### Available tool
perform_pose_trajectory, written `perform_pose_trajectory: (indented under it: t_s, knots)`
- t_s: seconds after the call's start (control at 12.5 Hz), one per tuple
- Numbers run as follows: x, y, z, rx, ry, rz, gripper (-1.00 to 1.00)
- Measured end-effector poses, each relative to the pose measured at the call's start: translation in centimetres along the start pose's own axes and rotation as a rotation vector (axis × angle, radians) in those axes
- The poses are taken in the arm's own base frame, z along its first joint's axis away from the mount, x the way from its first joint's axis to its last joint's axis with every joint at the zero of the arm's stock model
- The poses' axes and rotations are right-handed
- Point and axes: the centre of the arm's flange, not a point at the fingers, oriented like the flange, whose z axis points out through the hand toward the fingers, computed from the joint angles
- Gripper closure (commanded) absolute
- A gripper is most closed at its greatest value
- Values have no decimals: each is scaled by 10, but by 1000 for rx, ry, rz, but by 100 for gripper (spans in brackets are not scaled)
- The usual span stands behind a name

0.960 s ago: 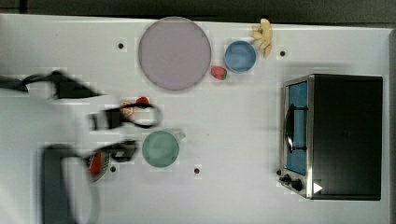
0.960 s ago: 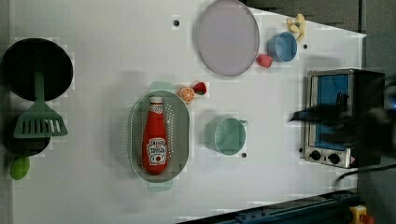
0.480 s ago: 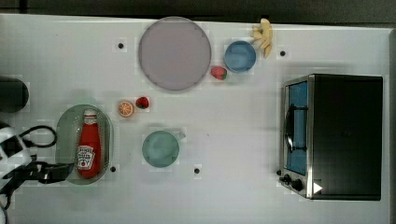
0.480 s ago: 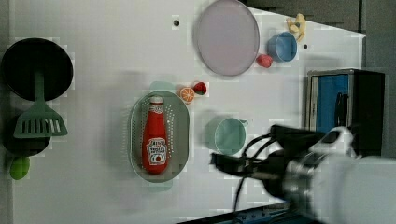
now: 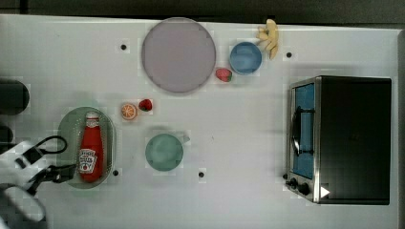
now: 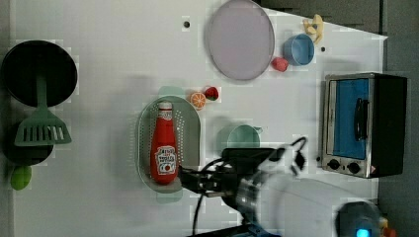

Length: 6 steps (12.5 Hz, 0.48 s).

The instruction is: Pick ketchup from strainer and place it on the table

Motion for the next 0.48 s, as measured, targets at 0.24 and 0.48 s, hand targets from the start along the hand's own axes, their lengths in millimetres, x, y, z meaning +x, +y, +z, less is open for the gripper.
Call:
perform_pose_trajectory:
  t_s: [0.24,0.48]
  knots:
    - [-12,20,79,22,-33,-29,-100]
    - [-17,24,133,36,-94,-98,-100]
